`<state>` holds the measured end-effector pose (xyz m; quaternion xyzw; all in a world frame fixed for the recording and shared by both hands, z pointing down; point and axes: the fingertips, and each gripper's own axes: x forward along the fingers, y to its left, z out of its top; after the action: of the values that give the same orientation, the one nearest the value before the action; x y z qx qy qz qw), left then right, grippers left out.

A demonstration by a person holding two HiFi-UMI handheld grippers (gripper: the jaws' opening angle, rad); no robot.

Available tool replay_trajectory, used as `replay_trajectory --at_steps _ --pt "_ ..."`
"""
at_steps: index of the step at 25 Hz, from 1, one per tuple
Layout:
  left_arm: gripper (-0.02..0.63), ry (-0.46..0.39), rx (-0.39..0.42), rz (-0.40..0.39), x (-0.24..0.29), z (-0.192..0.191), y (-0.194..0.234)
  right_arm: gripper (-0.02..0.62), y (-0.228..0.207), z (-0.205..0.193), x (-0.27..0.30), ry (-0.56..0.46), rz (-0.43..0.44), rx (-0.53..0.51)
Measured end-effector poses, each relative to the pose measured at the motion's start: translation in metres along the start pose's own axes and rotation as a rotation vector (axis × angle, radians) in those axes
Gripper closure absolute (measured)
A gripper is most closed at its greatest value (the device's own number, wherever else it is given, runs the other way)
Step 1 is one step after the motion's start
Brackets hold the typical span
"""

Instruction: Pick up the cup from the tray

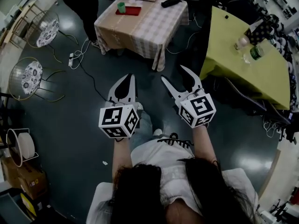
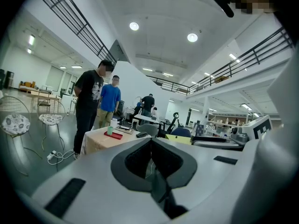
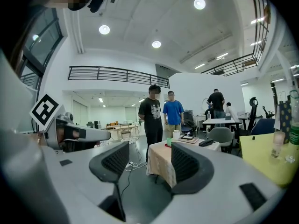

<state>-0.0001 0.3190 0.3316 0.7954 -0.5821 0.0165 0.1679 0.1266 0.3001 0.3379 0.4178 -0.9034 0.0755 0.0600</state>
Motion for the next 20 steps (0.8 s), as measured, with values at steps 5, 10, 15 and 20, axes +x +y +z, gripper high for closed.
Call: replay_trajectory --at_steps 5,10,15,20 --pt "0.597 0.030 -0.042 0.006 0.030 0.005 0.031 0.328 -0.013 -0.003 0.036 0.028 -0.003 0.011" --pt "0.597 0.030 -0.035 0.004 0.062 0.023 0.061 0.328 -0.028 0.003 0.080 0.049 -0.005 0.018" --pt "0.597 0.035 -0.021 0.004 0.094 0.043 0.092 0.328 -0.034 0.018 0.127 0.039 -0.010 0.012" --pt "0.597 0.046 -0.006 -0.012 0.118 0.057 0.115 0.328 -0.038 0.026 0.160 0.049 -0.021 0.008"
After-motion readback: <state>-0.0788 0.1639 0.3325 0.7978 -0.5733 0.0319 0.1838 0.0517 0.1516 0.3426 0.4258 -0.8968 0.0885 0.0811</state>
